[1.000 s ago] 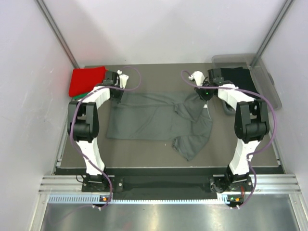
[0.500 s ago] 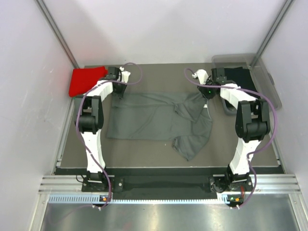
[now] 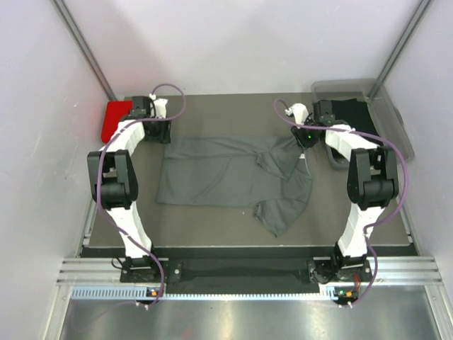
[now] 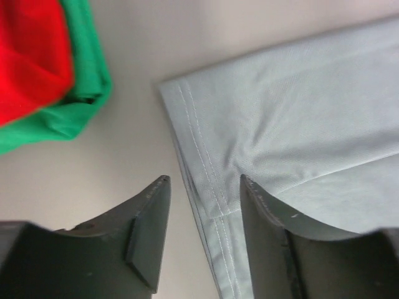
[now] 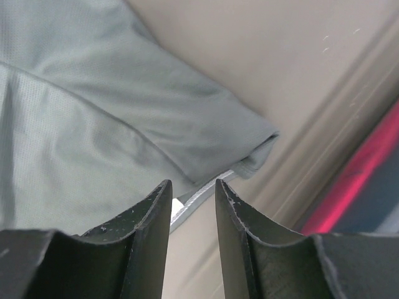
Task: Fold and stack the t-shirts
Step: Fold the tshirt
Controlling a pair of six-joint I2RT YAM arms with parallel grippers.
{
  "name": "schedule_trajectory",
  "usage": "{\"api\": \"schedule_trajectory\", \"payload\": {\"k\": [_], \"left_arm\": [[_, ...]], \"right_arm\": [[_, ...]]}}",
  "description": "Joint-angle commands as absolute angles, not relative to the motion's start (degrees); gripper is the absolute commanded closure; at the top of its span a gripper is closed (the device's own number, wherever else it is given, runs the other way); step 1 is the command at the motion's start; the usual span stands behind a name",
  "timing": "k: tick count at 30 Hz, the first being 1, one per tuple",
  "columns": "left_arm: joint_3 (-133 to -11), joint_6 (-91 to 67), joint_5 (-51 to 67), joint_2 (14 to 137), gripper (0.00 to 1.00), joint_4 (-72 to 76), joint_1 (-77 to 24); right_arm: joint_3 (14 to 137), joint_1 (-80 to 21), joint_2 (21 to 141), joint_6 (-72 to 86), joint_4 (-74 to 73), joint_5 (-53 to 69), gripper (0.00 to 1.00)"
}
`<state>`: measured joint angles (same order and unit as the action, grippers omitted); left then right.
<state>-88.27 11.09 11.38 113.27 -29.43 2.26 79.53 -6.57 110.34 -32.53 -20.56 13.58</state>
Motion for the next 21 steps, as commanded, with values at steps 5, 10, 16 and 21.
{"api": "schedule_trajectory", "payload": {"k": [5,10,16,21], "left_arm": [[-93.3,5.5,17.8,116.2,0.53,-36.2,4.0],[-93.3,5.0,15.6,118.0,0.57,-37.1,4.6],[-93.1,5.4,14.9,119.9,0.59,-38.3,4.9],[-92.1,5.8,14.4,120.8,0.62,-38.2,5.0]], "right_arm": [[77.4,-6.4,105.4,-31.9,-19.4,15.4,0.65],[76.7,-6.2,103.5,-32.9,-20.1,14.9,0.65],[76.3,-6.2,102.4,-32.8,-20.5,15.6,0.64],[75.9,-6.2,102.2,-32.5,-20.6,15.8,0.64]]}}
